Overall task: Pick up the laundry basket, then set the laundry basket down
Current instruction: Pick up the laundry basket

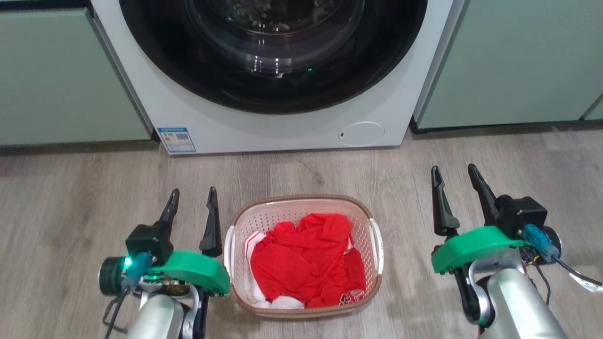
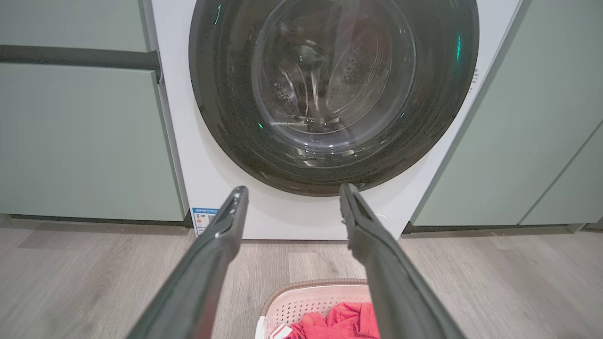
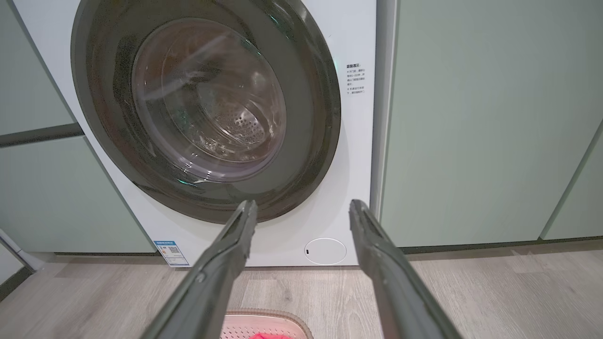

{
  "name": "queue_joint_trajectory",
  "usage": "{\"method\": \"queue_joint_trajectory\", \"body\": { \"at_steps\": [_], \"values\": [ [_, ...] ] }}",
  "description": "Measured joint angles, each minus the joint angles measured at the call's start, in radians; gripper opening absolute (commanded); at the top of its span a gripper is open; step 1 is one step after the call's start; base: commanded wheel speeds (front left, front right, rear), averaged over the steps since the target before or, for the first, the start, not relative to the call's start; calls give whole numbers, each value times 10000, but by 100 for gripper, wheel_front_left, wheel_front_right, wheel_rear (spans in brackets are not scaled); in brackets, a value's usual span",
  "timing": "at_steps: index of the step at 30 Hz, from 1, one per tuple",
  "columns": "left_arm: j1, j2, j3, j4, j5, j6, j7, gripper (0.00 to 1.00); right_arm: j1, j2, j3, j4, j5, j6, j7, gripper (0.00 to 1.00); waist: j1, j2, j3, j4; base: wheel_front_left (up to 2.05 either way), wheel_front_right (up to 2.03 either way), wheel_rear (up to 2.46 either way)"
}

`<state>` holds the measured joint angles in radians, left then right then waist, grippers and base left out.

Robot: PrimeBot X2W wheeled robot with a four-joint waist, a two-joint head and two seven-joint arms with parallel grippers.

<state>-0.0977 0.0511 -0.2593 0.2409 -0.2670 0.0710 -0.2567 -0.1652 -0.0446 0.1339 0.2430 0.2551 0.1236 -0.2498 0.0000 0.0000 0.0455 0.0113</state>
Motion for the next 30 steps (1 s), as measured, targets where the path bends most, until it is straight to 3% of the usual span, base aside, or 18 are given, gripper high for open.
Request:
{"method": "queue_joint_trajectory", "body": {
  "at_steps": [9,21,30],
  "values": [
    [-695,-21,-211,1398,13,-2,0,100,-824,0,-4,267,-347,0,0,100,0,0,1118,-7,0,0,0],
    [-3133,-107,-577,4842,-111,-372,2,100,-2815,-56,-8,2619,-788,0,560,100,2,0,3348,95,0,0,0],
    [-4738,-161,-940,6700,-267,-725,2,100,-3972,-88,184,4564,-401,0,696,100,0,0,4687,213,0,0,0]
  ]
}}
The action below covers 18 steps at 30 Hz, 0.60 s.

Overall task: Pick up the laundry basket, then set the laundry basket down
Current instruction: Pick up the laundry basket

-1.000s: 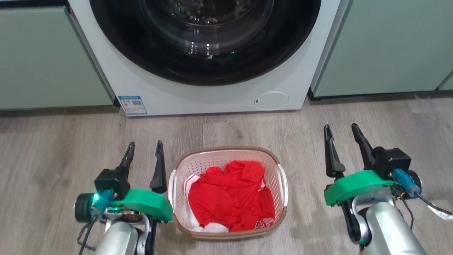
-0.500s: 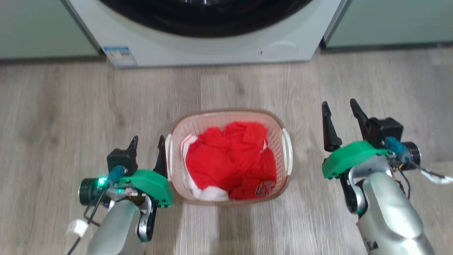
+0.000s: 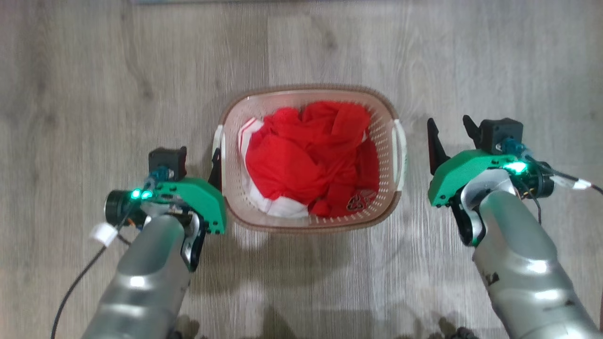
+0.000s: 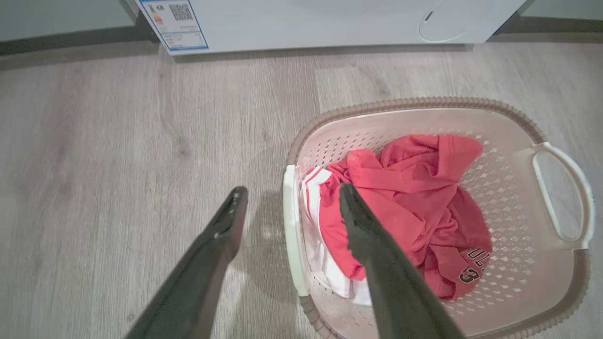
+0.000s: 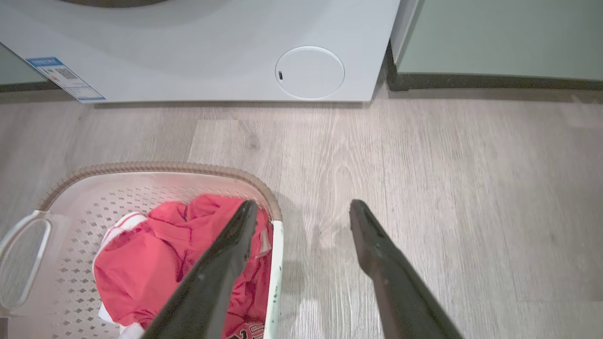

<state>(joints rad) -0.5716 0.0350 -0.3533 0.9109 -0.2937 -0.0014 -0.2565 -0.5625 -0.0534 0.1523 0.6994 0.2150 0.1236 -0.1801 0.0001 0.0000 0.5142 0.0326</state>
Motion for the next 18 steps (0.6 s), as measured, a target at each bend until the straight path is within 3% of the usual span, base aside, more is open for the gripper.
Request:
{"method": "queue_joint_trajectory", "body": {
  "at_steps": [9,18],
  "values": [
    [-1600,-40,-1112,1820,-995,-652,0,100,-1541,-65,190,2228,280,0,119,100,1,0,1389,254,0,0,0],
    [-2336,-56,-2165,2610,-1981,-917,142,100,-2303,-79,959,3139,1484,0,403,100,0,0,2200,423,0,0,0]
  ]
}}
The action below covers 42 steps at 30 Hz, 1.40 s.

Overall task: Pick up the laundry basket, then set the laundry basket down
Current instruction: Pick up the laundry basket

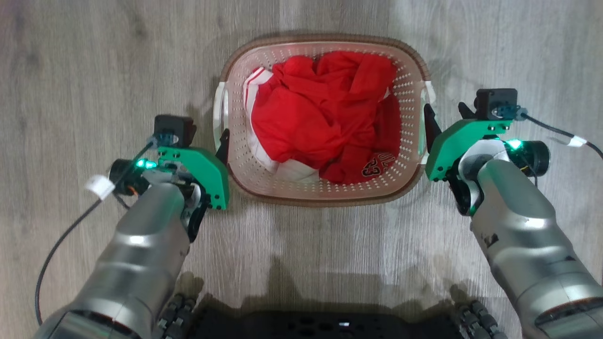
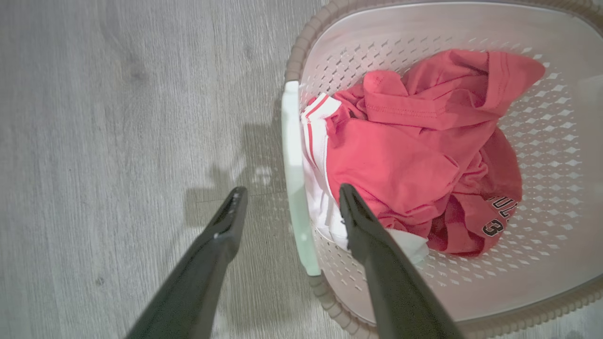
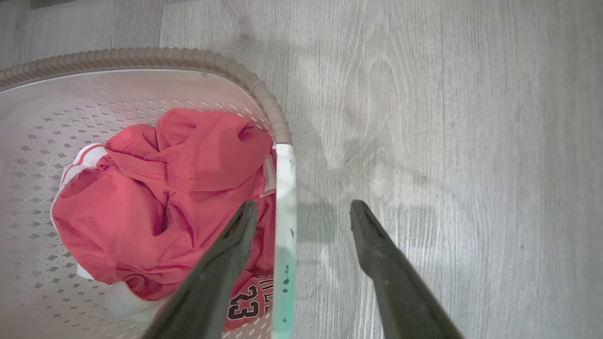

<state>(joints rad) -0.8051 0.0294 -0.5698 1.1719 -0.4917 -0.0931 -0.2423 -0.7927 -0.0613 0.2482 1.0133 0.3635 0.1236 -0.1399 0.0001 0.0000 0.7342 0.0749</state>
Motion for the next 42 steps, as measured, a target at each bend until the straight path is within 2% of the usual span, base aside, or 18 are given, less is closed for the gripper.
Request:
{"method": "queue_joint_trajectory", "body": {
  "at_steps": [17,42],
  "values": [
    [-908,-21,-1522,274,-1532,-144,988,100,-1118,-65,1246,1231,1260,0,345,100,0,0,817,171,0,0,0],
    [-1848,-25,-3243,439,-2681,-309,1902,100,-2134,-73,2368,1889,2487,0,593,100,-1,2,1642,232,0,0,0]
  ]
}}
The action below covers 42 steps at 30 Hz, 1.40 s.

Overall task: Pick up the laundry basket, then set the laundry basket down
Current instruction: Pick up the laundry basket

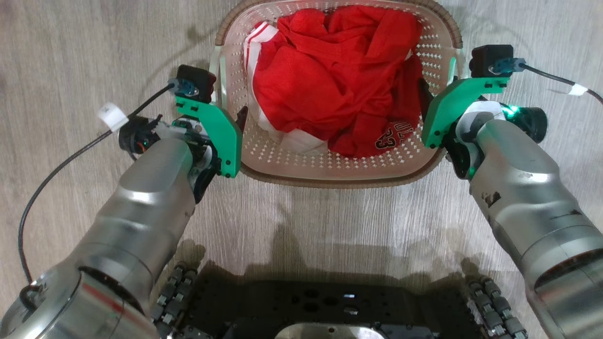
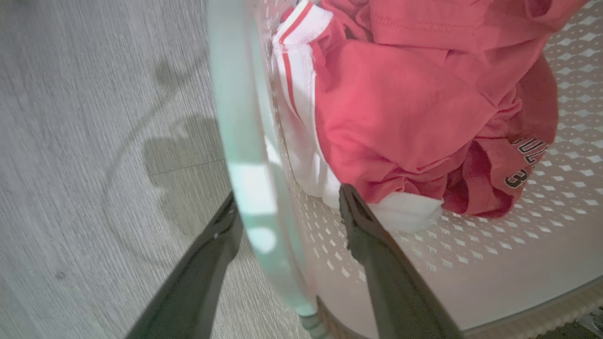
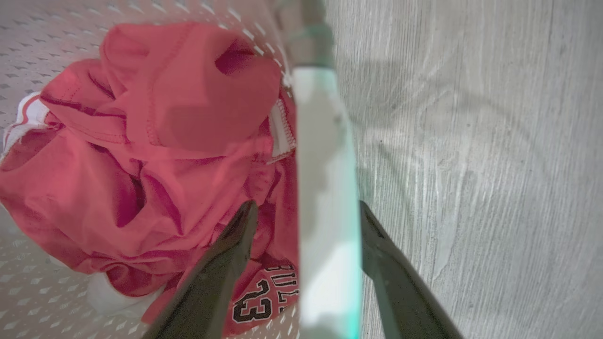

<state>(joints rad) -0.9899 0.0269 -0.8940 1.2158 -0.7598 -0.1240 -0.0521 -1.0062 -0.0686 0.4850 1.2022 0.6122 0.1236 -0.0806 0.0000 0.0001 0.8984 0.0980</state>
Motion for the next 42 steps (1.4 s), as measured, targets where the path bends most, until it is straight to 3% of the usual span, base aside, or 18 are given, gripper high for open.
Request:
{"method": "queue_joint_trajectory", "body": {
  "at_steps": [6,20,21,22,23,42],
  "values": [
    [-97,0,-207,25,-470,-2,483,100,-31,-4,324,19,462,0,17,100,0,0,142,-41,0,0,0],
    [-156,0,-867,-8,-1024,-2,462,100,-152,-8,1014,322,1407,0,88,98,0,0,235,81,0,0,0],
    [-156,0,-918,-15,-1074,-2,458,78,-156,-10,1055,322,1484,0,88,52,0,0,238,92,0,0,0],
    [-156,0,-951,-23,-1141,-2,433,24,-163,-10,1103,320,1567,0,88,0,0,0,240,102,0,0,0],
    [-156,2,-986,-38,-1191,-2,401,0,-171,-10,1172,314,1628,0,92,0,0,0,242,108,0,0,0],
    [-122,92,-2226,-36,-1774,15,407,0,-64,-134,2094,449,2709,0,236,0,0,-1,-311,149,0,0,0]
  ]
}}
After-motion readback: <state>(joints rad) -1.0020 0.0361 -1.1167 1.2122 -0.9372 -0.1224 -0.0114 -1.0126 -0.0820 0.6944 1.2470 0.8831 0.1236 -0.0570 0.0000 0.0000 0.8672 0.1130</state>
